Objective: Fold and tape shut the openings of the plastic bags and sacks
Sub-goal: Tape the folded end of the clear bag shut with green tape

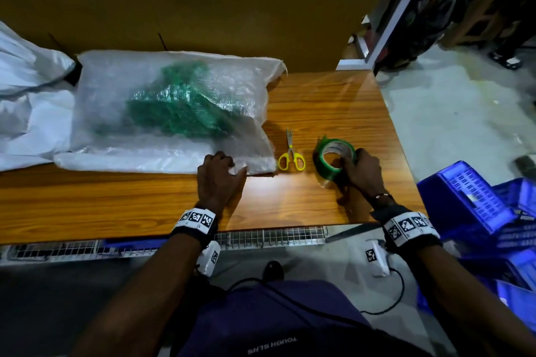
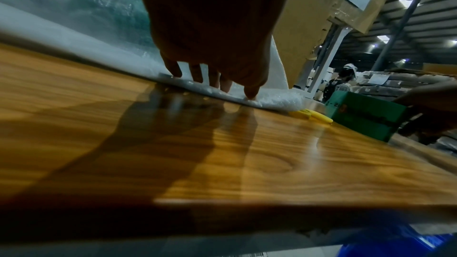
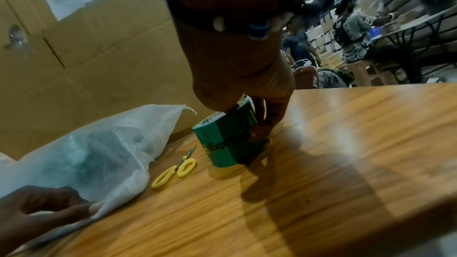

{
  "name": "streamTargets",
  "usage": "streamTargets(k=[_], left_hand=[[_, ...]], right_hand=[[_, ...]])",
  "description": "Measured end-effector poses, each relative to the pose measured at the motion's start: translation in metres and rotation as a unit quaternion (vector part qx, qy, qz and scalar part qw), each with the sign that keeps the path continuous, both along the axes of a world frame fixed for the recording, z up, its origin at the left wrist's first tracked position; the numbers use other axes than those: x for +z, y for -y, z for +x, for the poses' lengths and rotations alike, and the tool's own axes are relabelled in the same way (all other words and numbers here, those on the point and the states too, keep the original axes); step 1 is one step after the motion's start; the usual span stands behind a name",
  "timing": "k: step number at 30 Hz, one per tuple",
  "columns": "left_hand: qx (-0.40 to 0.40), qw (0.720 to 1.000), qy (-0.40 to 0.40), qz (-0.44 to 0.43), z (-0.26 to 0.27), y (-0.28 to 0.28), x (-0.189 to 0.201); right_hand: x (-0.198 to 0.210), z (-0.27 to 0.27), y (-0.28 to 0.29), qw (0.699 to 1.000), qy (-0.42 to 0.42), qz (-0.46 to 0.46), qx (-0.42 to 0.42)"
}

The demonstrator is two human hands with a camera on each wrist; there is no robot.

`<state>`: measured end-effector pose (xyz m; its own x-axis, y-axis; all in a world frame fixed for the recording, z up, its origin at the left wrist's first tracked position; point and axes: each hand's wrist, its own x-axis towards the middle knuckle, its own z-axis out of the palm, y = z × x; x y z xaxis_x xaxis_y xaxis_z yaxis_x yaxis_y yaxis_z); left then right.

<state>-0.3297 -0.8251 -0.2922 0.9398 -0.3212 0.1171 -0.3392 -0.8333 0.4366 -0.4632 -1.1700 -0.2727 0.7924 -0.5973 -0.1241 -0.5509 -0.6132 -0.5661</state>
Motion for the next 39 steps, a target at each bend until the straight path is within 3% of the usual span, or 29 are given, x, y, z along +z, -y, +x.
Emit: streamTargets(k=[3, 6, 10, 15, 22, 28, 31, 35, 39], left_hand=[[-0.002, 1.0, -0.003, 0.004, 0.0, -0.002, -0.003], [-0.013, 1.0, -0.02, -0.017, 0.002, -0.01, -0.009], [-0.074, 0.997, -0.036, -0.011, 0.005, -0.034, -0.008], [-0.205, 0.978, -0.026, 0.008, 0.015, -0.066, 0.005], [-0.274, 0.961, -0.037, -0.03, 0.045, -0.122, 0.02], [-0.164, 0.986, 0.011, 0.014, 0.098, -0.261, 0.033], [-0.151, 0.988, 0.002, 0.022, 0.116, -0.312, 0.039], [-0.186, 0.981, -0.002, 0.055, 0.129, -0.306, 0.027], [-0.18, 0.983, 0.004, 0.038, 0.136, -0.316, 0.021]], right_hand=[[0.005, 0.001, -0.01, 0.998, 0.043, 0.03, 0.035], [0.02, 0.005, -0.027, 0.985, 0.094, 0.122, 0.084], [0.046, 0.019, -0.064, 0.939, 0.126, 0.272, 0.166], [0.047, 0.056, -0.127, 0.877, 0.139, 0.366, 0.28], [0.024, 0.082, -0.154, 0.9, 0.134, 0.293, 0.294], [0.014, 0.089, -0.156, 0.909, 0.127, 0.255, 0.305], [0.019, 0.086, -0.169, 0.908, 0.155, 0.24, 0.308], [0.039, 0.099, -0.217, 0.895, 0.18, 0.271, 0.306], [0.044, 0.146, -0.315, 0.874, 0.178, 0.295, 0.342]])
